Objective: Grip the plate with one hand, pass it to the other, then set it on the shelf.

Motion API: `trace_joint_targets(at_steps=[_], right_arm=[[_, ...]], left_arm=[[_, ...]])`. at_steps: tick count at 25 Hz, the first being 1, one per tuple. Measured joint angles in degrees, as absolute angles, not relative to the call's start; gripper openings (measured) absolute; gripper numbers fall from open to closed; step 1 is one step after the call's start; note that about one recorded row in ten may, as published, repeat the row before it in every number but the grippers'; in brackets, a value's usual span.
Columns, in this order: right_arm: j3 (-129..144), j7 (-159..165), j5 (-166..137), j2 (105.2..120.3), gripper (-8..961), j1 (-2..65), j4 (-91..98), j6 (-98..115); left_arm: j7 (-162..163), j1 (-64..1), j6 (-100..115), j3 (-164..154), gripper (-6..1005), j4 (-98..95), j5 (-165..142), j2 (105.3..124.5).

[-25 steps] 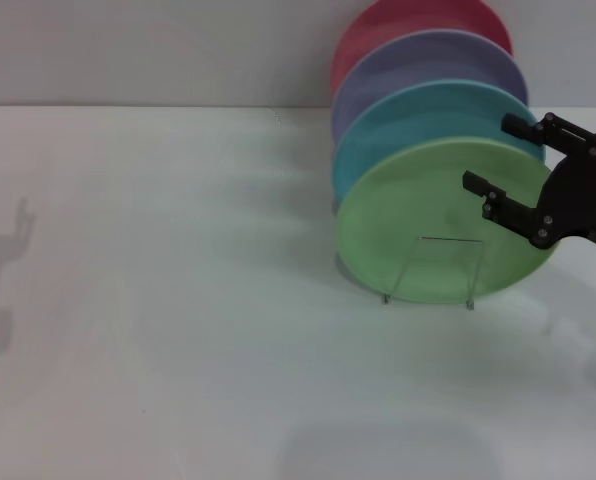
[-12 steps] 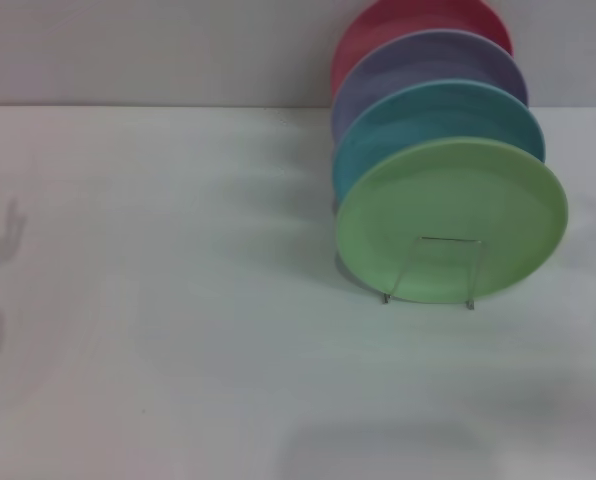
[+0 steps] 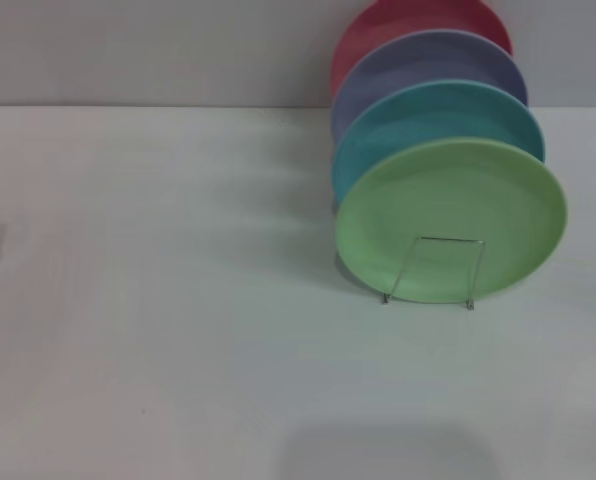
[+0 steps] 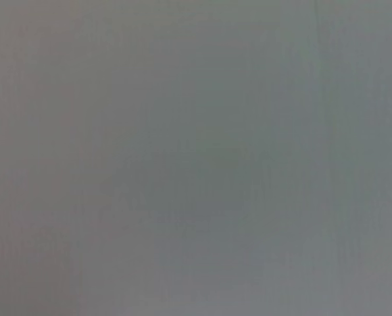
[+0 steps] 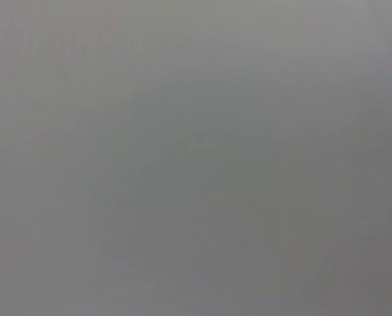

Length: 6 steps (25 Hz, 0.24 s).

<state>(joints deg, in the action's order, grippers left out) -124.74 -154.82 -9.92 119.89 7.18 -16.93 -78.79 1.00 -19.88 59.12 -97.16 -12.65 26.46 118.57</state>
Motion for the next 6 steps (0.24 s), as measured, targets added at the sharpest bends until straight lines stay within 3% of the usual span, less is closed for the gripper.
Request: trace_joint_targets(at_steps=[6], right_arm=[[-124.24,-158.52,-9.4,119.89,766,6.82,-16.1,-79.04]], left_arm=[[1.41,-19.46,59.13,-97.0,758,-12.65,26.45,118.65]])
